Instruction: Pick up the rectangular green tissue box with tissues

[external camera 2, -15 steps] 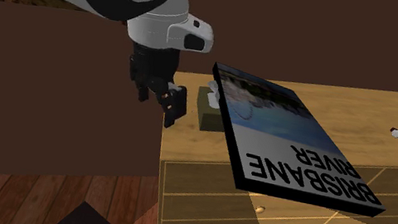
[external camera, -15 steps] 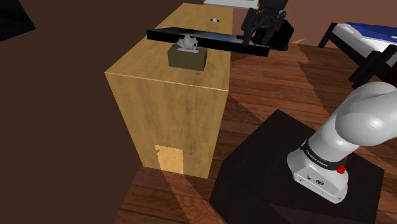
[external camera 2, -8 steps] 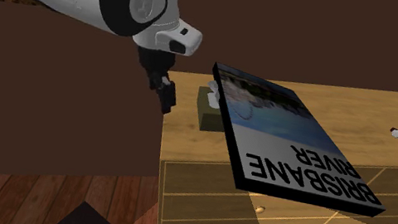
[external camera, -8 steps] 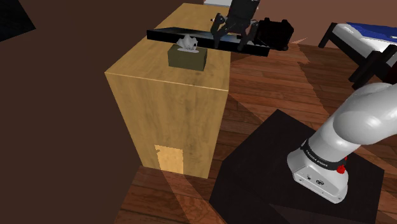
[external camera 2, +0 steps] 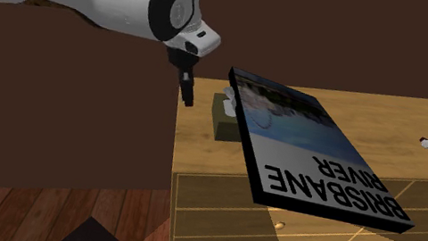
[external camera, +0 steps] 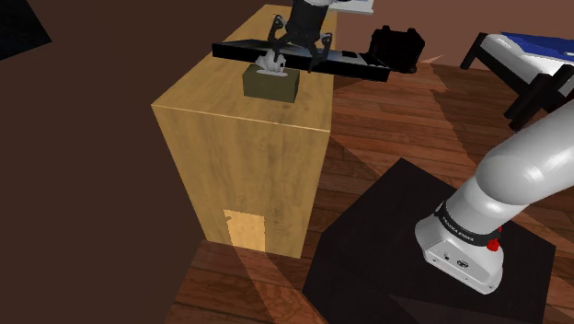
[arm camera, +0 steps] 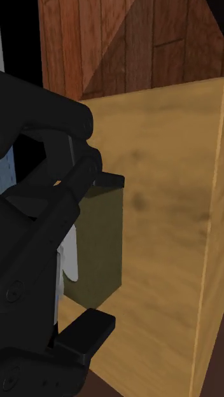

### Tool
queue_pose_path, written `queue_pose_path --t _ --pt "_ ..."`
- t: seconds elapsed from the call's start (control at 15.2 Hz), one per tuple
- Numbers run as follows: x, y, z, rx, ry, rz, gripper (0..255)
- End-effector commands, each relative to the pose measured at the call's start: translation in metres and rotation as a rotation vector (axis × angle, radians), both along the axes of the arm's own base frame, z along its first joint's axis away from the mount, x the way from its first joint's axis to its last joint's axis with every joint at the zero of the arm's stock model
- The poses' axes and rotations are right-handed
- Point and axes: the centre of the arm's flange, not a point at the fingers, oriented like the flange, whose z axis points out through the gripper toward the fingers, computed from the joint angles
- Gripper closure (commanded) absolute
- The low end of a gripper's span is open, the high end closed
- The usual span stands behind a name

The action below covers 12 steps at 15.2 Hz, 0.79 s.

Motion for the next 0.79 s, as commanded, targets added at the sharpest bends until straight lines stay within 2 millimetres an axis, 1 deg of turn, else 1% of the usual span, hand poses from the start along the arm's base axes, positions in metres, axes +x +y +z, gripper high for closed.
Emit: queue_pose_path --t 0.0,0.33,0.53,0.73 --pt "0.024 0.006 -0.006 0.011 -0.023 -0.092 0" --pt "0.082 0.008 -0.015 0.029 -0.074 -0.306 0" --pt "0.118 0.003 -0.019 0.039 -0.105 -0.434 0" --pt "0.152 -0.006 -0.021 0.05 -0.136 -0.562 0"
